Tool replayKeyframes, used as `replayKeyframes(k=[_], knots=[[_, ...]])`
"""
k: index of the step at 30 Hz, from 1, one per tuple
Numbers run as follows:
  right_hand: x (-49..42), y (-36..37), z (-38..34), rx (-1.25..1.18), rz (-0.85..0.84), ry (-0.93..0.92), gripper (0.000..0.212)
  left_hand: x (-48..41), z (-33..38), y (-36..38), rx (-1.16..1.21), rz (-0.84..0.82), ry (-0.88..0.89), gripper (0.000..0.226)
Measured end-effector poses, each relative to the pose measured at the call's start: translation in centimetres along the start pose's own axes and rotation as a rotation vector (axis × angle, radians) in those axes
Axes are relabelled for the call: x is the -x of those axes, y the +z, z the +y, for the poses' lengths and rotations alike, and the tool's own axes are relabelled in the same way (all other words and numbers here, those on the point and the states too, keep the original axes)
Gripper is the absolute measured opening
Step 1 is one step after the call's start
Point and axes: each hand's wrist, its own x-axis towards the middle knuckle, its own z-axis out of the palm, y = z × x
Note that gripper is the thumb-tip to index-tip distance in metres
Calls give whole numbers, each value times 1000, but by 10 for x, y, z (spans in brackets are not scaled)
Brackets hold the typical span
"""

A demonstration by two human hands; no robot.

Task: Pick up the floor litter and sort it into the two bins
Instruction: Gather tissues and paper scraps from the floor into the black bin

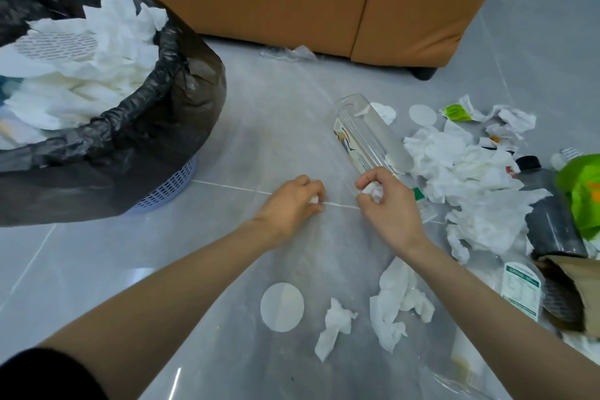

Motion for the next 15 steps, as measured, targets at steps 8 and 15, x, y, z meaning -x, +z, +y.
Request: replayKeyframes(k=[8,15], knots=[[-3,-1,-45,-440,-99,253,19,20,0,-27,176,231,-131,8],[-7,-10,-135,-957,-342,179,24,48,50,-120,387,674,-36,3]])
